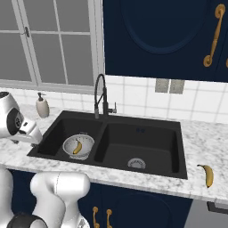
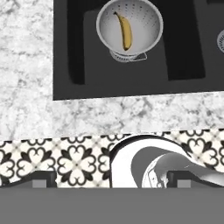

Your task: Put the colander in the sink, put the banana, apple, banana in the colander, and turn on the sink faucet and pour water over the colander.

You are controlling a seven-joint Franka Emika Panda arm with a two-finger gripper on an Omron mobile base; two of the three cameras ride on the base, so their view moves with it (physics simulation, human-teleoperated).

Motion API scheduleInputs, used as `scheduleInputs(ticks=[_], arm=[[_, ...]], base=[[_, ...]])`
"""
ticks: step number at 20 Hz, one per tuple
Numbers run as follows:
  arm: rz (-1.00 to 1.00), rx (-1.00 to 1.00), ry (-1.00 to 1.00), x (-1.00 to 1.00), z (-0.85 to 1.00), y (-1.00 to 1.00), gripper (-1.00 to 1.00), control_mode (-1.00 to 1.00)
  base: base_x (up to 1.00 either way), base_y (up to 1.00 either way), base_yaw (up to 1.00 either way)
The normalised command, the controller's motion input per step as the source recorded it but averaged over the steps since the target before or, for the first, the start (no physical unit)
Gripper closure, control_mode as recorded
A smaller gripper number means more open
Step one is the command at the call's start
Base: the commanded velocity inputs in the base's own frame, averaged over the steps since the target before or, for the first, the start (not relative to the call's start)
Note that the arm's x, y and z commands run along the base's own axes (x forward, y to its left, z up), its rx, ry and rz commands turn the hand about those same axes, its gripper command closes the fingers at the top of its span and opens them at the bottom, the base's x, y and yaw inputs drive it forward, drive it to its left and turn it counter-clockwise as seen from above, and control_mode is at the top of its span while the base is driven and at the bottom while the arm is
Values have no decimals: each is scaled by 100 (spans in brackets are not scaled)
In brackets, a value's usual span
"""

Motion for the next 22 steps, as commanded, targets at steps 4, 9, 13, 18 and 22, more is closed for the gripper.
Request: scheduleInputs(ticks=[4, 9, 13, 18, 22], arm=[[20, 3, 2, 0, 25, 59, -100, -100], [18, 0, 0, 2, 6, 72, -100, -100], [6, 0, 0, 16, -2, 89, -100, -100], [0, 0, 0, 20, -11, 91, -100, -100], [0, 0, 0, 10, -19, 77, -100, -100]], base=[[0, 0, 0], [0, 0, 0], [0, 0, 0], [0, 0, 0], [0, 0, 0]])
